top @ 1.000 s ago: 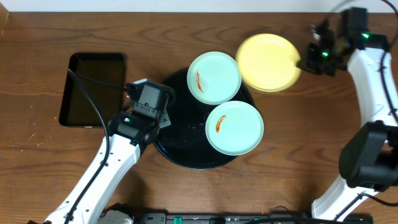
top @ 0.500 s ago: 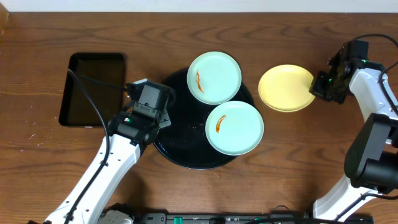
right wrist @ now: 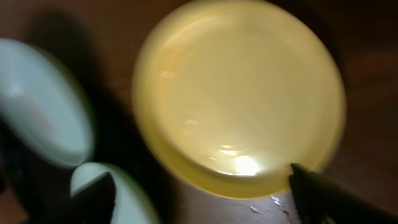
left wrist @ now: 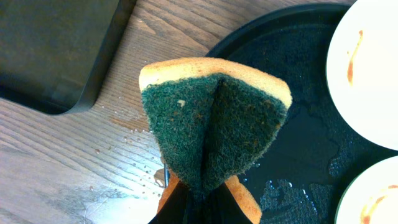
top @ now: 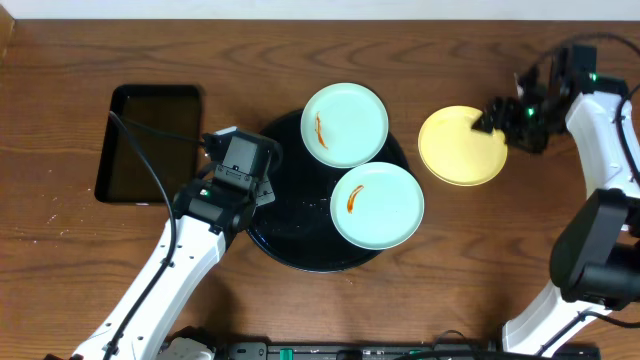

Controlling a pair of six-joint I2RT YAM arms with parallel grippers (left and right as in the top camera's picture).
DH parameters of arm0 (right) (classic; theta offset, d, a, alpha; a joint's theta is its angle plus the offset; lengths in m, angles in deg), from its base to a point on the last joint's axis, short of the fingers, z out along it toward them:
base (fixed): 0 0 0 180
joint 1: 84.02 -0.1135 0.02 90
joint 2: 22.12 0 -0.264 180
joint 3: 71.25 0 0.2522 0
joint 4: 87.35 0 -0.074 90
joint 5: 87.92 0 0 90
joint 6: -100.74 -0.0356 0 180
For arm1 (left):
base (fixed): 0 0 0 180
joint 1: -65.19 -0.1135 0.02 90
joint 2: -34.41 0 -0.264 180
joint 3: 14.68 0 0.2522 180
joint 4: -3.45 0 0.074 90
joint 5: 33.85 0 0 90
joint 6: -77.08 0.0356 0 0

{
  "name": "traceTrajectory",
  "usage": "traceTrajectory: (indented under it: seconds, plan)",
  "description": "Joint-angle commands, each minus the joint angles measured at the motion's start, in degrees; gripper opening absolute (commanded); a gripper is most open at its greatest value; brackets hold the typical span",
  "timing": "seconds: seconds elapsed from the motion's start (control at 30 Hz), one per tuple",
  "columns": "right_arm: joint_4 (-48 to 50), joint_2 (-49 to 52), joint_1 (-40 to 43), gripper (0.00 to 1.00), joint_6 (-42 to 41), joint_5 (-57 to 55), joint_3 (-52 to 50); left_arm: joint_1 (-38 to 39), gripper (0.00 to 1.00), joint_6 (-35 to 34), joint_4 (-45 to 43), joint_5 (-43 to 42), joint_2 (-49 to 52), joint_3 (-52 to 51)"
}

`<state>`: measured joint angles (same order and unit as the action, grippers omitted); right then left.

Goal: Clean dirty plates on tray and stack at the side
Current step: 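Place the cream plate on the table right of the tray, then move the right gripper to the upper green plate's rim and grip it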

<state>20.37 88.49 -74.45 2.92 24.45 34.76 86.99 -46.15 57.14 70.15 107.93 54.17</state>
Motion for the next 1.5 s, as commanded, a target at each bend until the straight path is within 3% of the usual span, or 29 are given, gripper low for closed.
traceTrajectory:
  seconds: [0.0, 0.3, 0.53, 0.63, 0.8, 1.1, 1.47]
  plan:
    - [-1.1, -2.8, -6.9, 0.99, 1.9, 3.8, 7.7, -0.2, 0.08, -0.5, -0.2, 0.3, 0.1, 0.6]
    - [6.1, 0.0, -23.5, 0.99, -13.0, -15.9, 10.1, -0.2, 0.08, -0.5, -0.6, 0.0, 0.1, 0.6]
    - [15.4, 7.3, -29.7, 0.98, -13.9, -27.1, 10.1, -0.2, 0.08, -0.5, -0.6, -1.4, 0.1, 0.6]
    - [17.0, 11.4, -30.8, 0.93, -14.6, -32.9, 10.1, -0.2, 0.08, -0.5, -0.5, -1.4, 0.1, 0.6]
    - [20.2, 17.4, -30.9, 0.79, -12.8, -30.8, 10.1, -0.2, 0.08, -0.5, -0.6, -1.4, 0.2, 0.6]
    - [20.6, 20.8, -31.0, 0.79, -10.3, -23.6, 10.1, -0.2, 0.08, -0.5, -0.6, -1.4, 0.2, 0.6]
    - [19.2, 20.8, -30.9, 0.33, -10.3, -21.7, 10.1, -0.2, 0.08, -0.5, -0.6, -1.4, 0.2, 0.6]
